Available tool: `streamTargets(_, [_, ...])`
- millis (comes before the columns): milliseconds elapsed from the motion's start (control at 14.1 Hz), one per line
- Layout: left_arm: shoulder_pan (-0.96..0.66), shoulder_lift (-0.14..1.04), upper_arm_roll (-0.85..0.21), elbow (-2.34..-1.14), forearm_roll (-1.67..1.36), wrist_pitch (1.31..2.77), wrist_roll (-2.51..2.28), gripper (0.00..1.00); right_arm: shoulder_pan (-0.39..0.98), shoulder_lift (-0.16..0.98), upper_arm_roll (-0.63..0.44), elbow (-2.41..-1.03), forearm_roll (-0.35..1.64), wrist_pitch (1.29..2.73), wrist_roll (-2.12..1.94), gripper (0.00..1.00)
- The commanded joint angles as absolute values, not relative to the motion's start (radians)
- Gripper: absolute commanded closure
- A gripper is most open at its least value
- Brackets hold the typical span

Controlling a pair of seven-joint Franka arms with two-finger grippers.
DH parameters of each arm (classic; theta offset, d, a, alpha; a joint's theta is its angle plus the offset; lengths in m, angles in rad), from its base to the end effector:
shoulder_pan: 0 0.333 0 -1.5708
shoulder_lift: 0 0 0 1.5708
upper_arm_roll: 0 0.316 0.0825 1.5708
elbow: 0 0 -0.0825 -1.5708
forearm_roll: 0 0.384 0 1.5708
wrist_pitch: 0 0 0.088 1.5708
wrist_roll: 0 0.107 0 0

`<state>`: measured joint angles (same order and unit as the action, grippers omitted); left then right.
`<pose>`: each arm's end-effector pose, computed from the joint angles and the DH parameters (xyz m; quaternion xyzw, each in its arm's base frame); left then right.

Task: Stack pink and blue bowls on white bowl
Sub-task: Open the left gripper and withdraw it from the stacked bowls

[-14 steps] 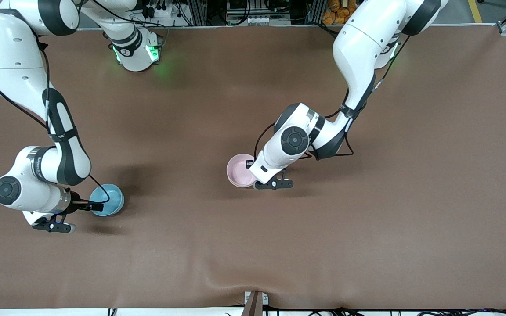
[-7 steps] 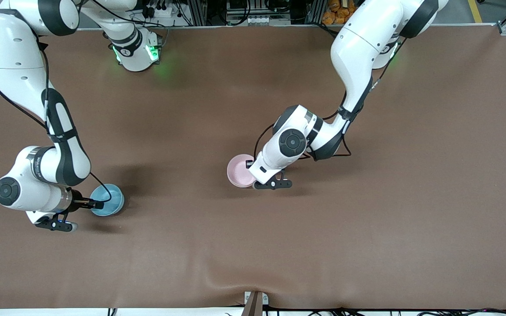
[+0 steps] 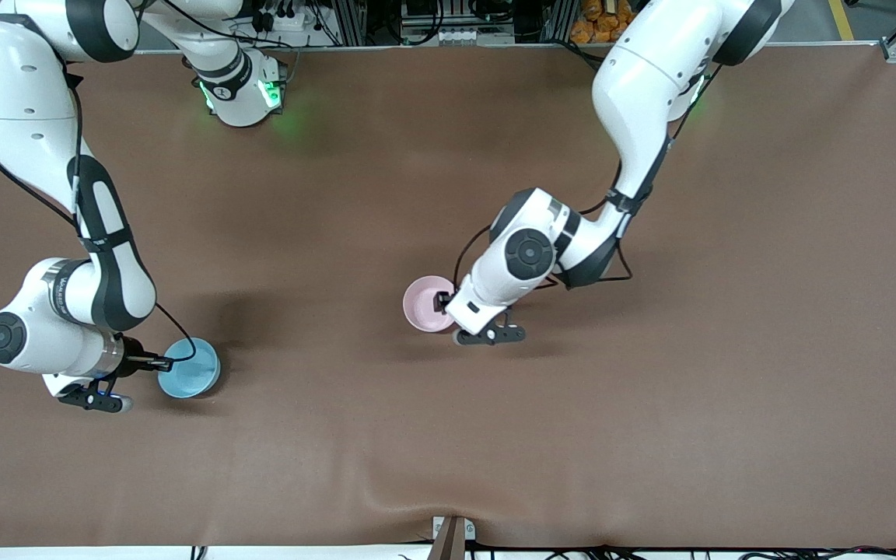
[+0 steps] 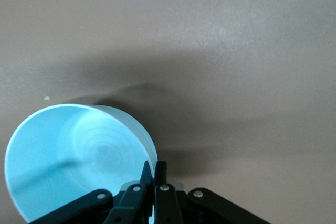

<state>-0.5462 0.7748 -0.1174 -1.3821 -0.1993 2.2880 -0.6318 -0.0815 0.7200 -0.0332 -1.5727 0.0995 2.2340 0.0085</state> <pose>0.5978 -0.4485 0.2664 0.9887 0.0636 -0.0187 0.1347 0.6909 -0.0735 0.2126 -0.9952 0.0894 0.0275 0.0287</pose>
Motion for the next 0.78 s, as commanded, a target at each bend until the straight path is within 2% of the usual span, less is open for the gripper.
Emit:
streamTargets(0, [-0.476,0.678,-0.091,-1.401,-0.177,2.194,-0.594,0.0,-0.071,0.664,-0.026,-1.577,0.103,2.224,0.017,1.0])
streamTargets(142, [-0.398,0.628,-0.097,-1.401,-0.13,2.133,-0.522,0.0,-0.028,0.612,-0.026,-1.58,0.103,2.189,0.104,1.0])
streamTargets(284, [-0.348,0.592,-0.094,-1.401,-0.126,2.08,-0.496,0.0,0.049,0.568,-0.026,-1.577,0.103,2.079,0.292,1.0])
streamTargets(426, [-0.295,0.568,-0.094,-1.399,-0.124,2.03,-0.436,0.0,0.084,0.542,-0.009,-1.58,0.107,2.027,0.377,1.0])
streamTargets(710, [-0.152,0.502,-0.095,-1.407,-0.095,1.932,-0.223,0.0,0.136,0.499,0.054,-1.586,0.199,2.003,0.461,1.0])
